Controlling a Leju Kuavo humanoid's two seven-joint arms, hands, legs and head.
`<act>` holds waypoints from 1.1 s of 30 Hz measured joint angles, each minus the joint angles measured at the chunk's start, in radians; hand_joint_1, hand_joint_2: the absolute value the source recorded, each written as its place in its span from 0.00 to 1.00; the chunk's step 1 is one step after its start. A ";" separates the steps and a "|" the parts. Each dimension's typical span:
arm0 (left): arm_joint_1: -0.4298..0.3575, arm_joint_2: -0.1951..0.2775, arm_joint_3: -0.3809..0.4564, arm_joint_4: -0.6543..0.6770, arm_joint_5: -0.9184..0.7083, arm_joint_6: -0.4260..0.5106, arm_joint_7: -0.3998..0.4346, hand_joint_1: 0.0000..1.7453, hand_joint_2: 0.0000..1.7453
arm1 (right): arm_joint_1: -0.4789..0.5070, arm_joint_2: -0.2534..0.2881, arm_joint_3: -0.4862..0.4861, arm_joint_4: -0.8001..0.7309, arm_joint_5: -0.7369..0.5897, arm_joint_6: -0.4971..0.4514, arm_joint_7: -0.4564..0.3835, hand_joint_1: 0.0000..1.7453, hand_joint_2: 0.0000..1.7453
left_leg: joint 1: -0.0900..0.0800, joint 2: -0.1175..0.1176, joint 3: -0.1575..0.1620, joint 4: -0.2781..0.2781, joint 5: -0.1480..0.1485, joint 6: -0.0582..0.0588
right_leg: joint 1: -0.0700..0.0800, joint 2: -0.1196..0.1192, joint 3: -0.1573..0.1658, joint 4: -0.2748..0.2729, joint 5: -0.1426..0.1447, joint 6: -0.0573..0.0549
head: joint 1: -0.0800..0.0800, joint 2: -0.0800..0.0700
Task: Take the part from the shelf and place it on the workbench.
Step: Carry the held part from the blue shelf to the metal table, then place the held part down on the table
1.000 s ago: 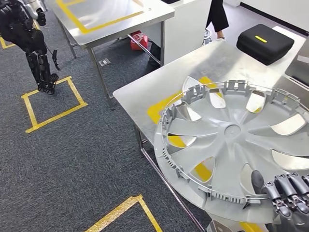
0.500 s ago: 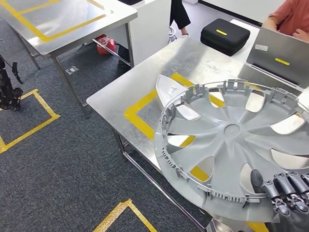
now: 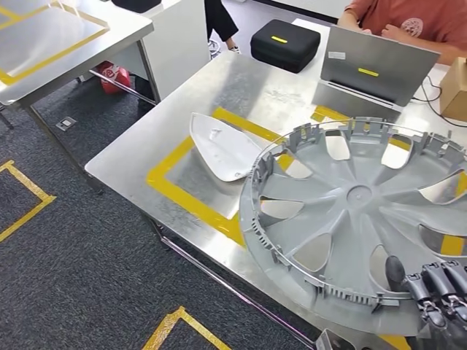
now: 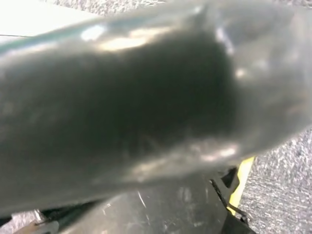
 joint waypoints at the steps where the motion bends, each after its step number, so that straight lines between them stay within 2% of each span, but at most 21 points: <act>1: 0.000 0.000 0.000 0.000 -0.001 0.000 0.000 0.00 0.00 | 0.000 0.000 0.000 0.000 0.000 0.000 -0.001 1.00 1.00 | 0.002 -0.022 -0.012 0.031 -0.022 -0.005 | -0.002 0.009 0.001 -0.002 0.001 -0.006 | -0.002 0.000; 3: 0.001 0.000 0.000 0.000 -0.002 0.000 0.002 0.00 0.00 | -0.001 0.000 -0.001 0.000 0.000 0.000 -0.003 1.00 1.00 | 0.004 -0.066 -0.070 0.159 -0.089 -0.008 | -0.003 0.030 0.002 -0.002 0.002 -0.014 | -0.006 0.000; 4: 0.003 0.000 0.000 0.000 -0.002 0.000 0.002 0.00 0.00 | -0.002 0.000 -0.001 0.000 0.000 0.000 -0.003 1.00 1.00 | 0.004 -0.074 -0.105 0.232 -0.118 -0.008 | -0.001 0.042 0.002 -0.002 0.002 -0.016 | -0.007 0.000; 5: 0.005 0.000 0.000 0.000 -0.002 0.000 0.002 0.00 0.00 | -0.002 0.000 -0.002 0.000 0.000 0.000 -0.003 1.00 1.00 | 0.004 -0.077 -0.132 0.282 -0.129 -0.006 | 0.000 0.055 0.002 -0.001 0.002 -0.017 | -0.007 0.000; 6: 0.006 0.000 0.000 0.000 -0.002 0.000 0.002 0.00 0.00 | -0.002 0.000 -0.002 0.000 0.000 0.000 -0.003 1.00 1.00 | 0.003 -0.079 -0.142 0.294 -0.117 -0.003 | 0.002 0.070 0.004 -0.001 0.002 -0.018 | -0.007 0.000; 7: 0.006 0.000 0.000 0.000 -0.002 0.000 0.002 0.00 0.00 | -0.003 0.000 -0.003 0.000 0.000 0.000 -0.003 1.00 1.00 | 0.003 -0.082 -0.133 0.264 -0.085 0.002 | 0.003 0.084 0.005 -0.001 0.002 -0.018 | -0.007 0.000; 8: 0.006 0.000 0.000 0.000 -0.001 0.000 0.002 0.00 0.00 | -0.003 0.000 -0.003 0.000 0.000 0.000 -0.003 1.00 1.00 | 0.002 -0.094 -0.109 0.200 -0.041 0.009 | 0.004 0.098 0.008 -0.001 0.002 -0.018 | -0.007 0.000; 10: 0.005 0.001 0.000 0.000 0.001 0.000 0.002 0.00 0.00 | -0.003 0.000 -0.004 0.001 0.000 0.000 -0.003 1.00 1.00 | 0.002 -0.142 -0.055 0.066 0.022 0.023 | 0.005 0.124 0.008 0.001 0.001 -0.015 | -0.006 0.000; 12: 0.004 0.001 0.000 0.000 0.002 0.000 0.003 0.00 0.00 | -0.004 0.000 -0.005 0.001 0.000 0.000 -0.003 1.00 1.00 | 0.002 -0.169 -0.034 0.011 0.031 0.029 | 0.002 0.146 0.000 0.003 0.002 -0.006 | -0.007 0.000; 14: 0.002 -0.001 0.000 -0.001 0.003 0.000 0.003 0.00 0.00 | -0.002 0.000 -0.006 0.000 0.000 0.000 -0.004 1.00 1.00 | 0.003 -0.151 -0.031 0.000 0.032 0.031 | -0.002 0.164 -0.012 0.002 0.004 0.007 | -0.009 0.000; 16: 0.001 -0.004 0.000 -0.002 0.003 0.001 0.003 0.00 0.00 | -0.001 0.000 -0.006 0.000 0.000 0.000 -0.005 1.00 1.00 | 0.007 -0.126 -0.026 -0.013 0.037 0.039 | 0.001 0.130 -0.034 0.034 -0.020 0.018 | -0.003 0.000; 18: 0.002 -0.006 0.000 -0.003 0.003 0.001 0.003 0.00 0.00 | -0.005 0.000 -0.005 0.000 0.000 0.000 -0.005 1.00 1.00 | 0.007 -0.099 -0.023 -0.020 0.037 0.046 | 0.002 0.066 -0.088 0.140 -0.081 0.027 | 0.005 0.000; 20: 0.006 -0.006 0.000 -0.003 0.004 0.001 0.003 0.00 0.00 | -0.007 0.000 -0.005 0.001 0.000 0.000 -0.005 1.00 1.00 | 0.005 -0.069 -0.022 -0.019 0.034 0.047 | -0.002 0.039 -0.147 0.261 -0.128 0.036 | 0.008 0.000; 21: 0.007 -0.006 0.000 -0.003 0.004 0.001 0.003 0.00 0.00 | -0.006 0.000 -0.005 0.001 0.000 0.000 -0.005 1.00 1.00 | 0.005 -0.055 -0.021 -0.019 0.033 0.046 | -0.004 0.034 -0.157 0.283 -0.127 0.039 | 0.008 0.000; 22: 0.007 -0.006 0.000 -0.003 0.005 0.001 0.003 0.00 0.00 | -0.005 0.000 -0.005 0.001 0.000 0.000 -0.005 1.00 1.00 | 0.005 -0.042 -0.020 -0.018 0.031 0.044 | -0.006 0.029 -0.147 0.264 -0.107 0.041 | 0.008 0.000; 25: 0.005 -0.007 0.000 -0.003 0.005 0.001 0.003 0.00 0.00 | -0.006 0.000 -0.005 0.001 0.000 0.000 -0.005 1.00 1.00 | 0.004 -0.010 -0.009 -0.013 0.019 0.031 | -0.007 -0.017 -0.036 0.065 -0.018 0.040 | 0.008 0.000; 27: 0.004 -0.007 0.000 -0.003 0.005 0.001 0.003 0.00 0.00 | -0.006 0.000 -0.005 0.001 0.000 0.000 -0.006 1.00 1.00 | -0.001 0.005 -0.003 -0.010 0.013 0.022 | -0.003 -0.035 0.001 0.003 -0.007 0.028 | 0.006 0.000; 29: 0.002 -0.007 0.000 -0.003 0.005 0.001 0.003 0.00 0.00 | -0.005 0.000 -0.006 0.000 0.000 0.000 -0.006 1.00 1.00 | -0.003 0.020 0.001 -0.010 0.010 0.014 | 0.000 -0.017 0.000 0.004 -0.007 0.014 | 0.004 0.000; 30: 0.001 -0.007 0.000 -0.003 0.005 0.001 0.003 0.00 0.00 | -0.004 0.000 -0.007 0.000 0.000 0.000 -0.006 1.00 1.00 | 0.000 0.018 0.003 -0.007 0.005 0.009 | -0.001 -0.008 0.000 0.004 -0.007 0.009 | 0.004 0.000; 31: 0.001 -0.007 0.000 -0.004 0.005 0.001 0.003 0.00 0.00 | -0.003 0.000 -0.007 0.000 0.000 0.000 -0.007 1.00 1.00 | 0.002 0.003 -0.001 0.009 -0.009 0.004 | -0.003 0.002 0.000 0.003 -0.006 0.003 | 0.002 0.000; 33: 0.001 -0.007 0.000 -0.004 0.005 0.001 0.003 0.00 0.00 | -0.004 0.000 -0.008 0.000 0.000 0.000 -0.008 1.00 1.00 | 0.005 -0.047 -0.042 0.106 -0.068 -0.003 | -0.006 0.020 0.001 0.001 -0.004 -0.008 | -0.003 0.000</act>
